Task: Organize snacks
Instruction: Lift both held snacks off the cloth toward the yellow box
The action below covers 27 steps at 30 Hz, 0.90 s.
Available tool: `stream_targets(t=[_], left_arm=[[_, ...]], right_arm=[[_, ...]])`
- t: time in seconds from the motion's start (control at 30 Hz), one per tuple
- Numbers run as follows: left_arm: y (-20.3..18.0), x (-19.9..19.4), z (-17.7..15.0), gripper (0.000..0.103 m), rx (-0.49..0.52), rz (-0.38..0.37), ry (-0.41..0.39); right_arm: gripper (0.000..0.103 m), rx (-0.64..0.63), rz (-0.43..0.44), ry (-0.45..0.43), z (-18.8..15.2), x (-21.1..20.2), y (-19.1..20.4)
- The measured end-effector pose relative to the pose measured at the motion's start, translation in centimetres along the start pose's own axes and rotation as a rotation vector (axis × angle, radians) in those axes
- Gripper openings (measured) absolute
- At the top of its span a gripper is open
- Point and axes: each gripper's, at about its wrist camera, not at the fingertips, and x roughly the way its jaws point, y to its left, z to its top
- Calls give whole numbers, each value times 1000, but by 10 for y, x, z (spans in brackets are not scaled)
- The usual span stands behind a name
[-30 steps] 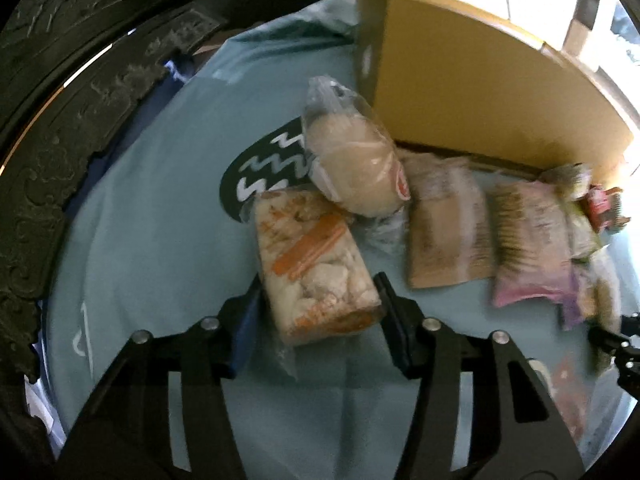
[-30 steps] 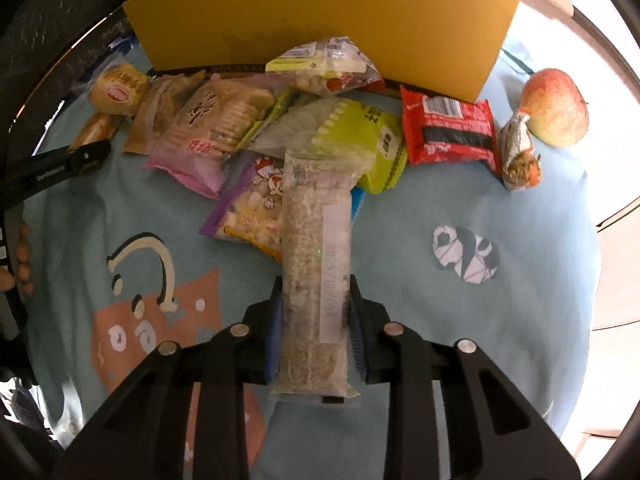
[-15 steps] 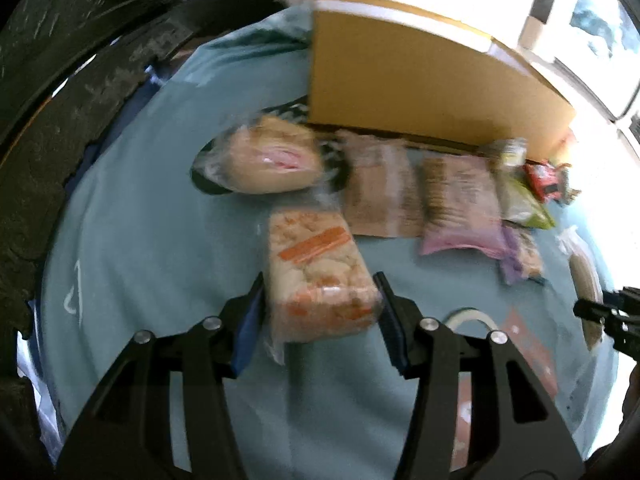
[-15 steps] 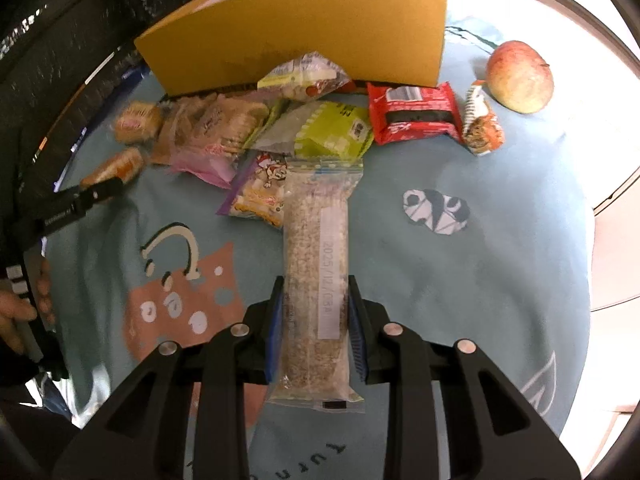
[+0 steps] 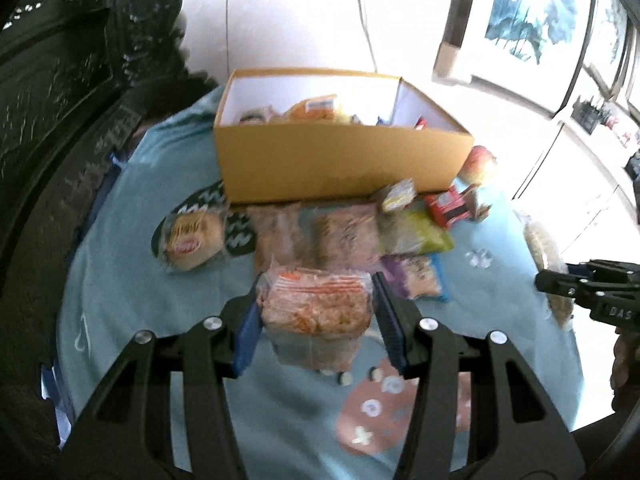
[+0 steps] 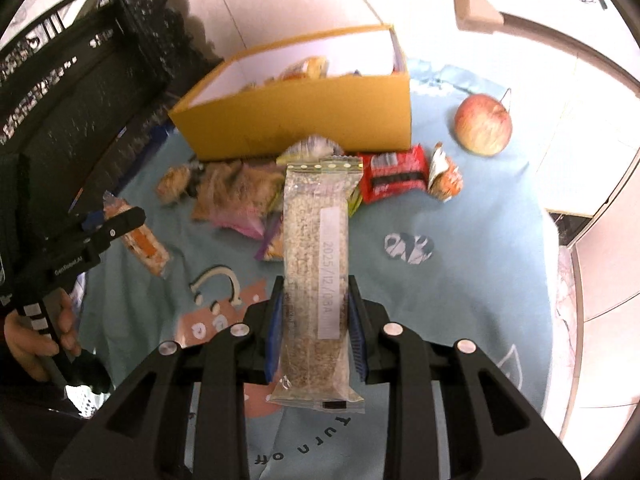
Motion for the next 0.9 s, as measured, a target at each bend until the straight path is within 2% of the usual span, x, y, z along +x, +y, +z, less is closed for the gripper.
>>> stream_targets(t=[0.5, 0.57, 0.63, 0.7, 0.8, 0.9], left_arm=[[-20, -46, 31, 52, 32, -71, -120], [-21, -37, 30, 52, 55, -65, -93], [-19, -16, 20, 52, 60, -60, -32], [-16, 19, 1, 52, 61, -45, 59], [-16, 67, -27, 51, 90, -9, 154], [-17, 94, -38, 50, 101, 4, 198]], right_arm=[[29, 23, 34, -85, 16, -35, -2], [29, 28, 33, -71, 16, -31, -2], [29, 31, 30, -47, 12, -23, -2], [29, 37, 28, -11, 6, -13, -2], [29, 19, 11, 24, -1, -6, 0], [29, 7, -7, 38, -3, -6, -1]])
